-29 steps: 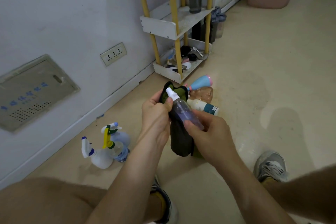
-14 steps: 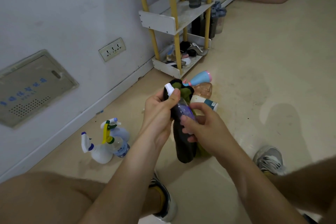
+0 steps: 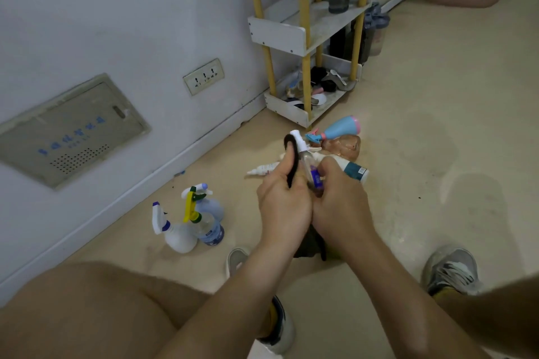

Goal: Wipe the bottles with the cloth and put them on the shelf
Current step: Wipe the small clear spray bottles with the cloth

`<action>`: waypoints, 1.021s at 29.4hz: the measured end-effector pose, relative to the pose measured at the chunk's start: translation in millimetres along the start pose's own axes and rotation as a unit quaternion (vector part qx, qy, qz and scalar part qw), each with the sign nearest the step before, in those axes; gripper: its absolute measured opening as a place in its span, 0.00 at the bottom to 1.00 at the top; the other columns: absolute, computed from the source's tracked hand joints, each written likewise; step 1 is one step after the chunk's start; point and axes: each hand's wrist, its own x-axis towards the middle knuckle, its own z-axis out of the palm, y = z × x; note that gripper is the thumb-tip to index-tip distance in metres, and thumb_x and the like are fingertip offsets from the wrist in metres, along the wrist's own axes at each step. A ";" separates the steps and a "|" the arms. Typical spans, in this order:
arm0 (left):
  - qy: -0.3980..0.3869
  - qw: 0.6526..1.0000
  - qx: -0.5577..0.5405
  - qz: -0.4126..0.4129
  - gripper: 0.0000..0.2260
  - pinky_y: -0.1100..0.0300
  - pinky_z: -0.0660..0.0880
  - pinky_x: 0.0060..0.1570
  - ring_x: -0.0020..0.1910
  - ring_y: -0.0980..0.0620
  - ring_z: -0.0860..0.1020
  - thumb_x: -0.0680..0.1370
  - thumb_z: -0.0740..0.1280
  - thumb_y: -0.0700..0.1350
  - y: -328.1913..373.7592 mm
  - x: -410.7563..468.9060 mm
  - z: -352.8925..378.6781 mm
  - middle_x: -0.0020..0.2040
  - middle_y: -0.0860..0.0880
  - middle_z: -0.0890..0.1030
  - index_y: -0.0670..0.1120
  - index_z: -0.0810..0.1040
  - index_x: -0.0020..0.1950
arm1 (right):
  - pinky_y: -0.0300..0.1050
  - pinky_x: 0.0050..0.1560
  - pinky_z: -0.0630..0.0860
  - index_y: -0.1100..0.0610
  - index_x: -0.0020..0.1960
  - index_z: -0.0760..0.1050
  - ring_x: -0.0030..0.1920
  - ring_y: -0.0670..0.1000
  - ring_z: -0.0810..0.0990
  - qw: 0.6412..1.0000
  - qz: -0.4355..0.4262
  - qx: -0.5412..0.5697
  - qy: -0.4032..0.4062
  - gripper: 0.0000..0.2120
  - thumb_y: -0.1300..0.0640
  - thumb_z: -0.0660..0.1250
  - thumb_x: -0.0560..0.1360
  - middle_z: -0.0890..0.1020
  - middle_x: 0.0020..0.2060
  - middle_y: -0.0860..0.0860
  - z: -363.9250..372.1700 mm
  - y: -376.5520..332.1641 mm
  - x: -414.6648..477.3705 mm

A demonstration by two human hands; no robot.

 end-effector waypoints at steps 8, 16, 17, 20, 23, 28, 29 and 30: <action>-0.073 0.992 -0.083 -0.069 0.15 0.64 0.73 0.62 0.61 0.58 0.77 0.83 0.60 0.47 -1.3 14.7 -40.2 0.67 0.54 0.77 0.58 0.75 0.68 | 0.47 0.46 0.80 0.49 0.52 0.72 0.44 0.47 0.83 0.975 0.025 0.188 -0.119 0.05 0.53 0.68 0.78 0.84 0.44 0.48 29.4 -7.0 13.9; -0.073 0.983 -0.129 -0.106 0.12 0.57 0.74 0.33 0.39 0.43 0.77 0.83 0.60 0.51 -7.0 45.0 -51.2 0.38 0.44 0.77 0.51 0.79 0.63 | 0.43 0.43 0.80 0.55 0.54 0.76 0.42 0.51 0.85 0.888 0.134 0.416 -0.142 0.07 0.54 0.67 0.79 0.86 0.41 0.54 49.6 -15.3 11.2; -0.070 0.985 -0.128 -0.097 0.14 0.59 0.73 0.32 0.38 0.45 0.76 0.83 0.60 0.50 -12.9 44.6 -49.1 0.39 0.42 0.75 0.49 0.77 0.66 | 0.43 0.41 0.80 0.55 0.53 0.77 0.41 0.51 0.85 0.892 0.142 0.410 -0.131 0.06 0.54 0.69 0.78 0.86 0.40 0.55 52.4 -14.9 14.7; -0.035 0.976 -0.178 -0.119 0.14 0.63 0.76 0.36 0.40 0.54 0.80 0.82 0.61 0.48 -28.6 42.3 -44.5 0.44 0.39 0.82 0.45 0.80 0.64 | 0.44 0.36 0.78 0.56 0.50 0.77 0.33 0.51 0.83 0.916 0.170 0.345 -0.111 0.09 0.55 0.74 0.74 0.85 0.33 0.54 59.7 -8.9 26.4; -0.010 0.959 -0.216 -0.180 0.11 0.60 0.79 0.48 0.47 0.53 0.84 0.81 0.64 0.48 -50.1 41.3 -38.1 0.46 0.49 0.86 0.48 0.84 0.56 | 0.47 0.39 0.81 0.52 0.47 0.77 0.35 0.49 0.83 0.950 0.179 0.241 -0.083 0.09 0.53 0.76 0.71 0.84 0.35 0.50 65.7 7.9 38.4; -0.065 0.948 -0.186 -0.250 0.10 0.53 0.78 0.53 0.51 0.48 0.84 0.81 0.65 0.46 -72.2 38.3 -23.9 0.49 0.44 0.86 0.47 0.85 0.56 | 0.43 0.43 0.75 0.50 0.50 0.80 0.45 0.51 0.83 0.912 0.240 0.327 -0.067 0.05 0.57 0.72 0.76 0.84 0.45 0.51 73.5 43.3 52.0; -0.085 0.946 -0.174 -0.262 0.09 0.53 0.78 0.52 0.49 0.48 0.83 0.79 0.66 0.45 -74.1 41.3 -22.5 0.48 0.43 0.86 0.45 0.85 0.54 | 0.43 0.42 0.74 0.50 0.51 0.80 0.45 0.51 0.82 0.892 0.256 0.366 -0.072 0.06 0.60 0.70 0.76 0.84 0.47 0.53 76.5 52.3 51.9; -0.101 0.948 -0.149 -0.262 0.08 0.53 0.77 0.51 0.46 0.50 0.83 0.78 0.68 0.45 -76.4 45.6 -21.1 0.46 0.42 0.86 0.44 0.86 0.50 | 0.42 0.41 0.74 0.52 0.54 0.80 0.43 0.50 0.81 0.869 0.270 0.407 -0.077 0.09 0.63 0.69 0.76 0.84 0.48 0.55 79.8 60.8 51.6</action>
